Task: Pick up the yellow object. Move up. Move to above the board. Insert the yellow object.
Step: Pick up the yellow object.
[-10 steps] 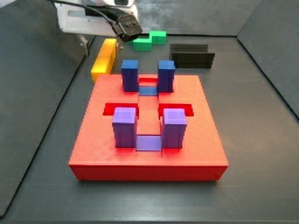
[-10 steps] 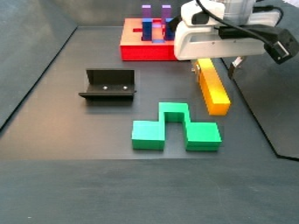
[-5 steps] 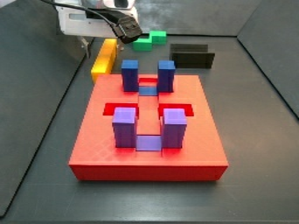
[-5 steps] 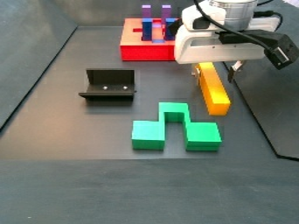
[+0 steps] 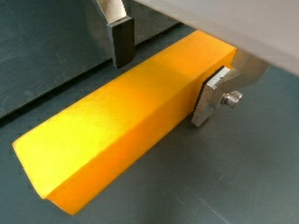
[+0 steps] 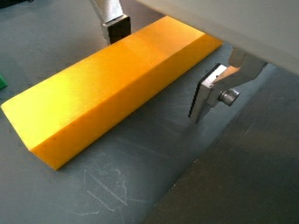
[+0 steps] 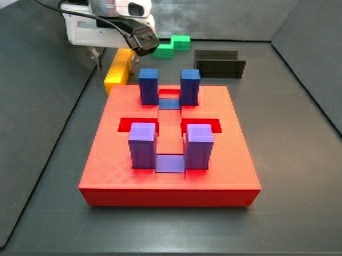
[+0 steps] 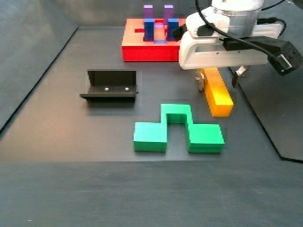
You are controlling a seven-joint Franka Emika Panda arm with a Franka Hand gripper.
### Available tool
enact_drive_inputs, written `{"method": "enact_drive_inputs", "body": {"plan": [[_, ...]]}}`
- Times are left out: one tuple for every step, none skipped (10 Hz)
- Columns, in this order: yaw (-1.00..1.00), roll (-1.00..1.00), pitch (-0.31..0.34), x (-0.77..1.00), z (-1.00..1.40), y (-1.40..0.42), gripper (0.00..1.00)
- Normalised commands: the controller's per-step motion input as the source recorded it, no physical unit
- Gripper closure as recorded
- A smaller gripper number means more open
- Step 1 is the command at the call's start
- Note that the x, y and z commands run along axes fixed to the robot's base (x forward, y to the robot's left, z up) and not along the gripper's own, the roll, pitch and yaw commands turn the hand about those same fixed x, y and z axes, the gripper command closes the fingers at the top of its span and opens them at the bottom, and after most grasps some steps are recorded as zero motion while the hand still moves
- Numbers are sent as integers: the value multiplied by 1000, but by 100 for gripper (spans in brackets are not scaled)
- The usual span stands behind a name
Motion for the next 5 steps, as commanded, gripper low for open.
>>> {"method": "enact_drive_inputs", "body": {"plan": [[0, 0, 0, 0, 0, 0, 100], [0, 0, 0, 0, 0, 0, 100], [0, 0, 0, 0, 0, 0, 100], [0, 0, 0, 0, 0, 0, 100], [0, 0, 0, 0, 0, 0, 100]]}}
